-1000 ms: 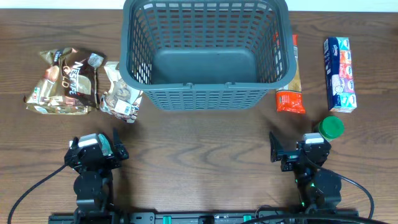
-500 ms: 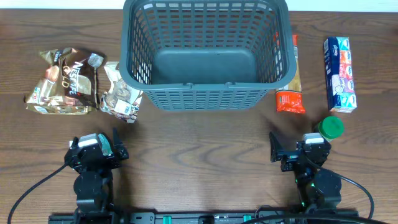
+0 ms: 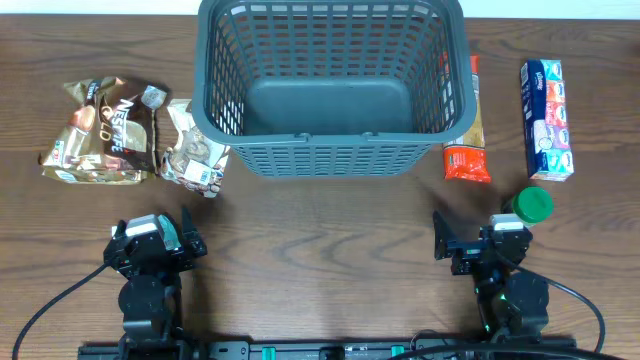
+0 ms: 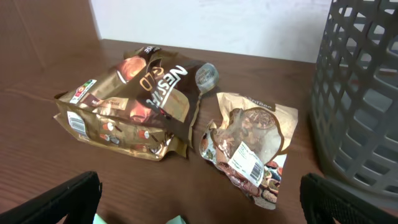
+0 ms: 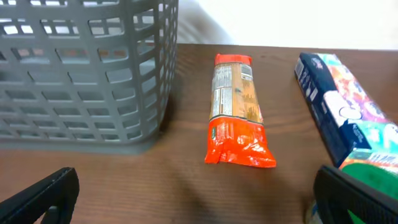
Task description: Pack container
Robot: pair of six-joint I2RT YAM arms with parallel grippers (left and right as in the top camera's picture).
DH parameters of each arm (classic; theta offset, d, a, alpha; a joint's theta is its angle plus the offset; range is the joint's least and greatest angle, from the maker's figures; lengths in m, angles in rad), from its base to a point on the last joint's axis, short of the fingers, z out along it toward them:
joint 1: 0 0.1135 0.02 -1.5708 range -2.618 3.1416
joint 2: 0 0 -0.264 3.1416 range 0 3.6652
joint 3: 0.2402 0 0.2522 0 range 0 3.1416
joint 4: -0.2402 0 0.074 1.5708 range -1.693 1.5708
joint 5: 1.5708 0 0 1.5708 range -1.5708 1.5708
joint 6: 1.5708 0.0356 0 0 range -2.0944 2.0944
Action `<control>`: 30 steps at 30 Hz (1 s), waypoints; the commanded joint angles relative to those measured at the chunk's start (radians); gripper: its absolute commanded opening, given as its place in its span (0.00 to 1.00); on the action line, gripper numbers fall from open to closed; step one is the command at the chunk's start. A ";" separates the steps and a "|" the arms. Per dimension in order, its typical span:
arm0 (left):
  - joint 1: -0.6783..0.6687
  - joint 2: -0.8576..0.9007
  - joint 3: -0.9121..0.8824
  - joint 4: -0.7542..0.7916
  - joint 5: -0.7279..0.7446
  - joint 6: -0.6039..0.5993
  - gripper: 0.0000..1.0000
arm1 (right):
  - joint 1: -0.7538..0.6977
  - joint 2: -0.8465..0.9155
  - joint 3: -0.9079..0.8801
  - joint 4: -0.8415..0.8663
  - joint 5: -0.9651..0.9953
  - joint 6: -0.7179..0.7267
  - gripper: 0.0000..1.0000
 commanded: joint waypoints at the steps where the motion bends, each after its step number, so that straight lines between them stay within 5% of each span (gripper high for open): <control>1: 0.006 -0.006 -0.027 -0.003 -0.003 0.010 0.99 | -0.007 0.002 -0.013 -0.002 0.006 0.088 0.99; 7: 0.006 -0.006 -0.027 -0.003 -0.003 0.010 0.99 | -0.007 0.007 0.055 -0.002 0.139 0.179 0.99; 14: 0.006 -0.006 -0.027 -0.003 -0.003 0.010 0.99 | -0.013 0.148 0.347 0.000 0.381 0.152 0.99; 21: 0.006 -0.006 -0.027 -0.003 -0.003 0.010 0.99 | -0.052 0.571 0.840 -0.075 0.397 -0.011 0.99; 30: 0.006 -0.006 -0.027 -0.003 -0.003 0.010 0.98 | -0.167 1.223 1.683 -0.529 0.267 -0.010 0.99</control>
